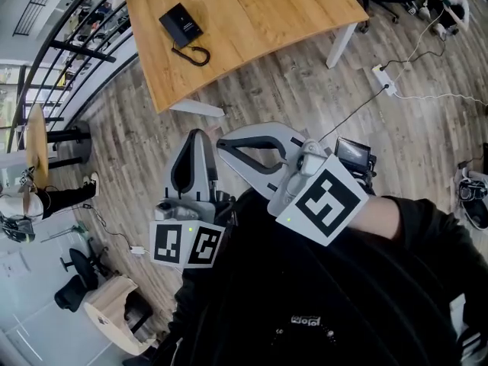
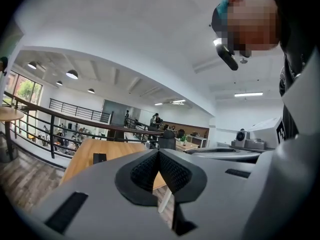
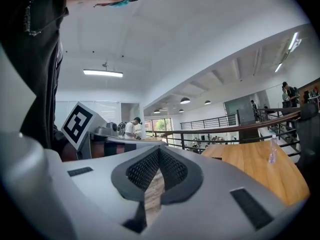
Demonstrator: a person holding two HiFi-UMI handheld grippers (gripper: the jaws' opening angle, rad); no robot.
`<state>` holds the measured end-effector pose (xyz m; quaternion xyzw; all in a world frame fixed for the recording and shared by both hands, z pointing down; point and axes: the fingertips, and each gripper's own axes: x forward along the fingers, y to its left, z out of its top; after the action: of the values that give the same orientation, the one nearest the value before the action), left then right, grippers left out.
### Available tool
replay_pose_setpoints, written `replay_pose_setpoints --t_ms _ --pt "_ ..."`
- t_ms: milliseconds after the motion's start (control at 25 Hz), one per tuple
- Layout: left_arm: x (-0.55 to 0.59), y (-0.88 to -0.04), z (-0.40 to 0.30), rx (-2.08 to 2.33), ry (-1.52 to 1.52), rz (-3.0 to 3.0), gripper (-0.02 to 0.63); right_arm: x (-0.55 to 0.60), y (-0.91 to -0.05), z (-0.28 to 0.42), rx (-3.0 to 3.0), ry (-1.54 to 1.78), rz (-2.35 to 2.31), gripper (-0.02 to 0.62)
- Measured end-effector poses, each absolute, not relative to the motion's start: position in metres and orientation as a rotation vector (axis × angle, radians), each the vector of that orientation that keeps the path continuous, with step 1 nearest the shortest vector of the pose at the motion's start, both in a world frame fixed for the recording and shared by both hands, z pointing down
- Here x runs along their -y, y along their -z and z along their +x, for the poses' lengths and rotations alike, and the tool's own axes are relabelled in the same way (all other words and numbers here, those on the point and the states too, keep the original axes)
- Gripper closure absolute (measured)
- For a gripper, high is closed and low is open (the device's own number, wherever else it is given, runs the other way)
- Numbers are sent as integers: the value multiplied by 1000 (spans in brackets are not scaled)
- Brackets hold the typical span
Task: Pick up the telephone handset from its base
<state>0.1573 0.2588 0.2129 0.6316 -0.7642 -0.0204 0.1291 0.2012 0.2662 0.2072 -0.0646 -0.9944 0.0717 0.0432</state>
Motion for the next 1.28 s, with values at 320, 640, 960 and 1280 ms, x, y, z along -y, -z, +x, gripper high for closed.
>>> replay_pose_setpoints --t_ms 320,640,960,1280 --pt "-236 -225 167 2204 24 1789 601 -244 -213 216 3045 -226 -183 578" --pt "-203 -222 169 2144 48 1908 601 -217 -212 214 3055 -183 -86 578" --pt "-153 -214 174 2013 52 2092 601 -182 -204 212 3063 -148 66 578" --pt "-123 -216 138 1958 67 2132 601 -159 -209 179 3044 -135 119 578"
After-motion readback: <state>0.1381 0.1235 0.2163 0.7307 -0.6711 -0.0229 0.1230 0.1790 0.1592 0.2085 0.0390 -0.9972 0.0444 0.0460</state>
